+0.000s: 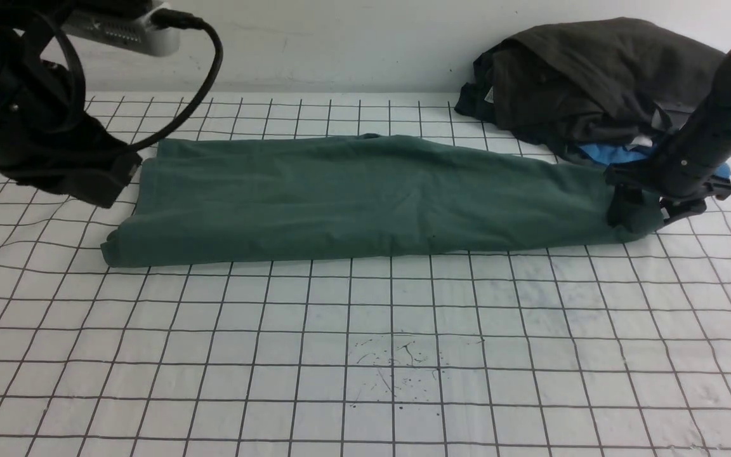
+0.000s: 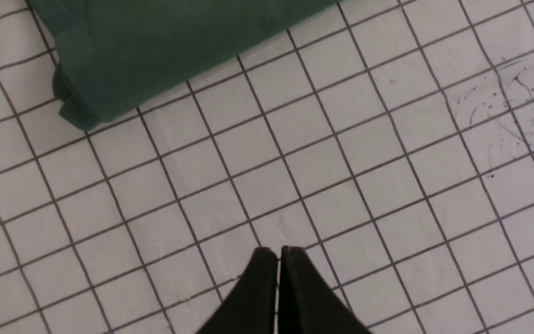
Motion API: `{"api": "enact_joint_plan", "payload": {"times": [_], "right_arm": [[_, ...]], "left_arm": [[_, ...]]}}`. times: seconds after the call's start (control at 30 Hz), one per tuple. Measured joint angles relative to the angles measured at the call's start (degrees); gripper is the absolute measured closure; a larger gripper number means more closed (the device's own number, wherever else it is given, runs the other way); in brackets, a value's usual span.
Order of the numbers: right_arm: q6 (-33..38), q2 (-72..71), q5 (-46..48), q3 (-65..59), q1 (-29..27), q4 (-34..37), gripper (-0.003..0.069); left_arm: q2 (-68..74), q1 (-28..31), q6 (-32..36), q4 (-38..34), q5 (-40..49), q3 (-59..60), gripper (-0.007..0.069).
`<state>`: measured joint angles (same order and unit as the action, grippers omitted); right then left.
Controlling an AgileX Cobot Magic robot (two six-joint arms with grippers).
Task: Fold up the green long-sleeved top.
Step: Use the right arm to clamp the right edge of the fabric, then use the right arm to drag the right edge of the fabric to the left and folds it over the left edge
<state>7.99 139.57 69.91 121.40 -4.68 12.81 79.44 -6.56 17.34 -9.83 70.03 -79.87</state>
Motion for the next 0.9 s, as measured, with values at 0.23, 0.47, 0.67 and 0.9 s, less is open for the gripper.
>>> {"api": "enact_joint_plan", "payload": {"times": [0.23,0.47,0.67,0.9], "right_arm": [[1.93,-2.47,0.71,0.49,-0.06,-2.32,0.0636],[-1.44,-13.36,1.31,0.56,-0.38,-23.09,0.0655],[-5.77,-20.39,1.99,2.68,2.05,-18.55,0.0655],[-3.90,-16.72,-2.49,2.98,17.61,3.37,0.0655]], "left_arm": [[-11.56,0.00,-4.37,4.80,-0.20,11.69,0.0632],[-24.62,0.00,-9.15,7.13,-2.70,31.60,0.0631],[-27.52,0.00,-10.81,5.34,-13.62,43.08,0.0631],[-26.75,0.00,-10.81,2.06,-27.93,46.09,0.0631]]}}
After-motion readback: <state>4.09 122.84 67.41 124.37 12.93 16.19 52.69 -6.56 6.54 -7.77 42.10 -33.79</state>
